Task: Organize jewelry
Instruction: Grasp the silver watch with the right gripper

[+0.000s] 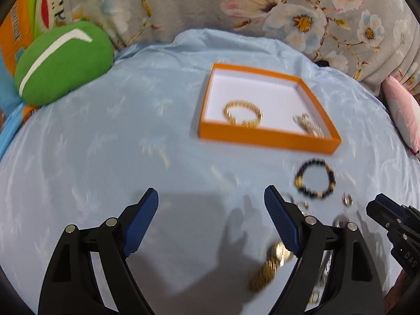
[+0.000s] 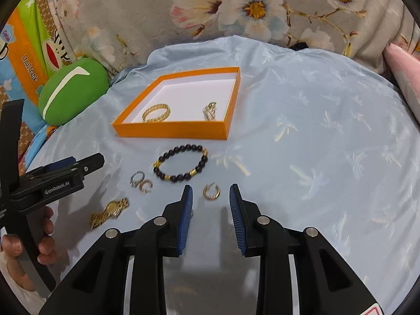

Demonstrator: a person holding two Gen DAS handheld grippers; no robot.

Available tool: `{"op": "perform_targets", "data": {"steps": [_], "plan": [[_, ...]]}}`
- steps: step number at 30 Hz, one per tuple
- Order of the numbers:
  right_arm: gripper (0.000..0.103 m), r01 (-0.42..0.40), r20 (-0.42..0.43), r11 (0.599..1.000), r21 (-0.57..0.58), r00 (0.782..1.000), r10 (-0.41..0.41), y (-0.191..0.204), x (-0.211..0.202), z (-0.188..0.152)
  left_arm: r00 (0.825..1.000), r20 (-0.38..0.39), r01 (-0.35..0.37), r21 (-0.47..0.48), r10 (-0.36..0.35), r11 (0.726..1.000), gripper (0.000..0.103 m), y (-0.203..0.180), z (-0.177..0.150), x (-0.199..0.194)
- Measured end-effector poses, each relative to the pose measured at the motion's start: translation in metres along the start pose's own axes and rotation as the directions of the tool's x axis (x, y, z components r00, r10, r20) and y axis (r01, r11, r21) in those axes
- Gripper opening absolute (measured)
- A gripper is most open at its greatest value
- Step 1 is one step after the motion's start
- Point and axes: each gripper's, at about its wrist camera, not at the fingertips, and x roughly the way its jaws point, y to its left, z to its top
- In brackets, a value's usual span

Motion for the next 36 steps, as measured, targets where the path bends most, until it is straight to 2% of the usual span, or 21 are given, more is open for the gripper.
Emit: {"op": "perform_targets", "data": {"steps": [5, 8, 9, 10, 12, 16, 22, 24, 26, 34, 36], "plan": [[0.029, -0.019, -0.033, 0.999, 0.027, 0.999, 0.02, 0.015, 0.004, -0.018, 1.0, -0.025, 0.007, -0.014, -0.007, 1.0, 0.081, -0.003, -0.029, -0.013], [0.029, -0.021, -0.038, 0.998, 0.053, 0.999, 0.023, 0.022, 0.006, -0.02, 0.999, -0.016, -0.051, 0.009, 0.051, 0.999, 0.081, -0.005, -0.042, -0.02], [0.029, -0.022, -0.044, 0.997, 0.072, 0.999, 0.025, 0.023, 0.008, -0.021, 0.999, -0.013, -0.052, 0.005, 0.052, 0.999, 0.081, -0.004, -0.044, -0.022], [0.029, -0.022, -0.051, 0.995, 0.092, 0.998, 0.027, 0.024, 0.01, -0.02, 0.999, -0.01, -0.05, -0.003, 0.05, 0.999, 0.087, -0.003, -0.046, -0.024], [0.029, -0.019, -0.062, 0.989, 0.145, 0.998, 0.028, 0.024, 0.014, -0.021, 0.999, -0.002, -0.051, -0.016, 0.051, 0.999, 0.089, 0.0, -0.047, -0.027], [0.038, 0.012, -0.054, 0.982, 0.186, 0.999, -0.002, 0.03, 0.016, -0.02, 0.999, -0.003, -0.045, -0.036, 0.045, 0.998, 0.089, 0.003, -0.048, -0.028], [0.04, 0.096, -0.045, 0.985, 0.142, 0.995, -0.09, 0.044, 0.026, -0.013, 0.999, -0.015, -0.03, -0.042, 0.03, 0.999, 0.089, 0.004, -0.047, -0.025], [0.035, 0.143, -0.047, 0.984, 0.109, 0.989, -0.139, 0.049, 0.029, -0.011, 1.0, -0.017, -0.023, -0.042, 0.023, 0.999, 0.089, 0.004, -0.047, -0.025], [0.025, 0.176, -0.048, 0.98, 0.088, 0.984, -0.173, 0.049, 0.03, -0.011, 1.0, -0.019, -0.017, -0.038, 0.017, 0.999, 0.089, 0.003, -0.047, -0.025], [0.024, 0.103, -0.038, 0.989, 0.105, 0.994, -0.1, 0.027, 0.018, -0.017, 1.0, -0.013, 0.002, -0.001, -0.002, 1.0, 0.089, -0.008, -0.049, -0.027], [0.024, 0.111, -0.026, 0.988, 0.108, 0.994, -0.109, 0.018, 0.011, -0.02, 1.0, -0.011, 0.007, 0.026, -0.006, 1.0, 0.089, -0.015, -0.049, -0.027]]}}
